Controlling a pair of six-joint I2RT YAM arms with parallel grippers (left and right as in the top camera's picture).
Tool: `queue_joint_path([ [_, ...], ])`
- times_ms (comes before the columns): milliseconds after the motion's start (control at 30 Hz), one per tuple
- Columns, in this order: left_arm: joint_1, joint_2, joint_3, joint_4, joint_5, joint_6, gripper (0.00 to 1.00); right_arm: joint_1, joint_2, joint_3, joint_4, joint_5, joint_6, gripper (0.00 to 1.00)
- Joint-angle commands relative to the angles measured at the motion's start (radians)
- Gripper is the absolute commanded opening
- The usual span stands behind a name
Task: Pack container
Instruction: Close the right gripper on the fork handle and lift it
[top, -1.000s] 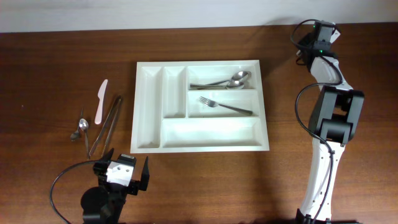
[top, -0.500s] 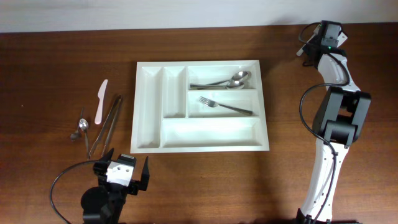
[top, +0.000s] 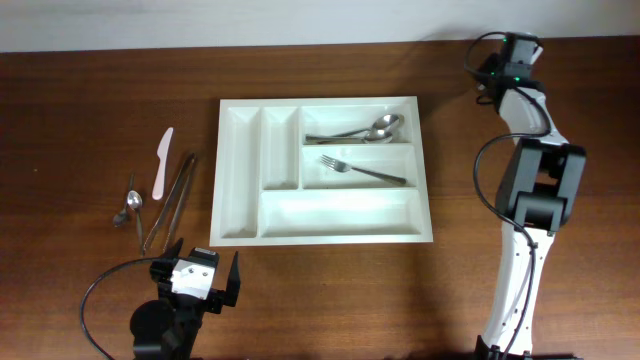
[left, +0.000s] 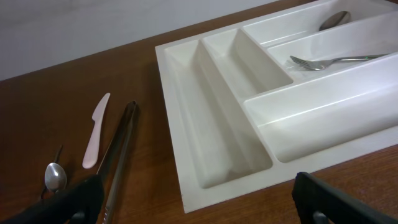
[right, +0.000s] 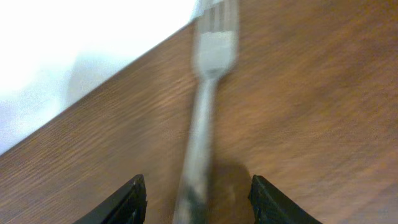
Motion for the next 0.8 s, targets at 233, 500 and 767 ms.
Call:
queue_joint_path([
  [233, 0.002, -0.006, -0.004, 0.003, 0.011, -0.014, 0.99, 0.082, 0.065, -0.035, -0.048, 0.018, -0.037, 0.57],
  [500, 0.002, -0.006, -0.004, 0.003, 0.011, -0.014, 0.99, 0.081, 0.065, -0.035, -0.106, 0.04, -0.037, 0.5],
  [767, 0.002, -0.006, -0.004, 0.003, 0.011, -0.014, 0.99, 0.081, 0.065, -0.035, -0.145, 0.04, -0.037, 0.4],
])
